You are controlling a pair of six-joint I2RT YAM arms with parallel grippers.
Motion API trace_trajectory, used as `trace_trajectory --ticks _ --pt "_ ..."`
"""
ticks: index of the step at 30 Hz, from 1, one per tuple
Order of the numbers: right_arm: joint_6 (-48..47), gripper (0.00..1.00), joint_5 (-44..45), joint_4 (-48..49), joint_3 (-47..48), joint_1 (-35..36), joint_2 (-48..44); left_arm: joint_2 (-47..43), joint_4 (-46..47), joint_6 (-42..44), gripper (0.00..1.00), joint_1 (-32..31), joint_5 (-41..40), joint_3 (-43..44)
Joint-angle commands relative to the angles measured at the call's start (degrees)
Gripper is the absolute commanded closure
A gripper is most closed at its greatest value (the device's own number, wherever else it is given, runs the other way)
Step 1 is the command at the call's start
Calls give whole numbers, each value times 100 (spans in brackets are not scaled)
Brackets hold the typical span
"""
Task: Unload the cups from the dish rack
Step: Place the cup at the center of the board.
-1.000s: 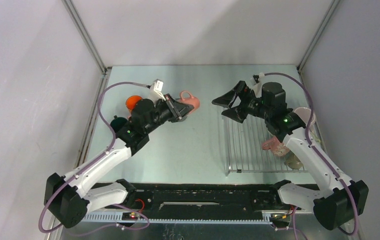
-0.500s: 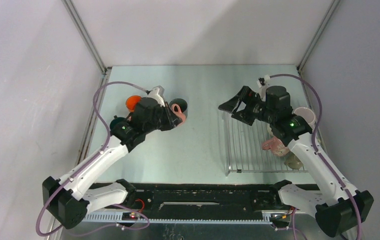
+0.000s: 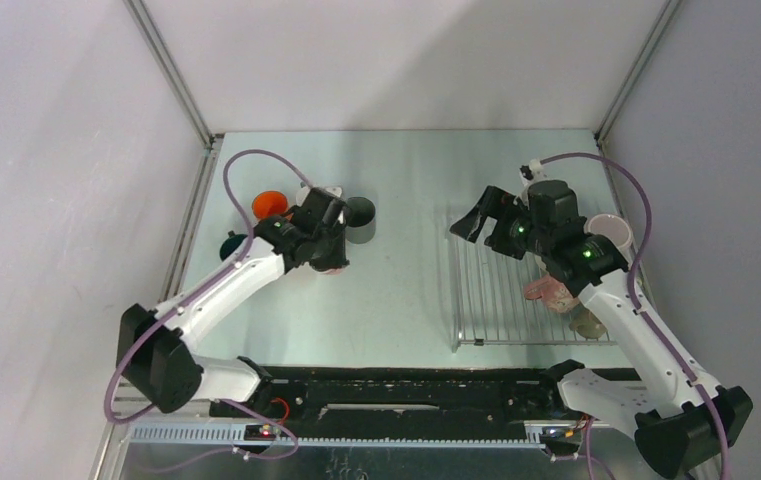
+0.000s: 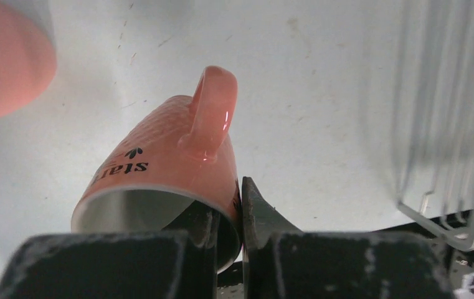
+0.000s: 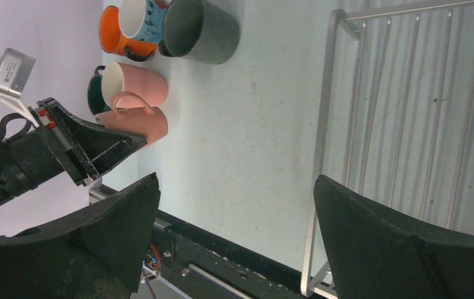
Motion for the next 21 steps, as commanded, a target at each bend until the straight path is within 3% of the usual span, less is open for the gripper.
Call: trace_trajectory --ticks 1,21 --pt "-293 0 297 -150 29 84 -37 350 -265 255 100 76 -488 612" --pt "-494 0 254 -235 28 106 -19 2037 -323 684 100 793 -132 1071"
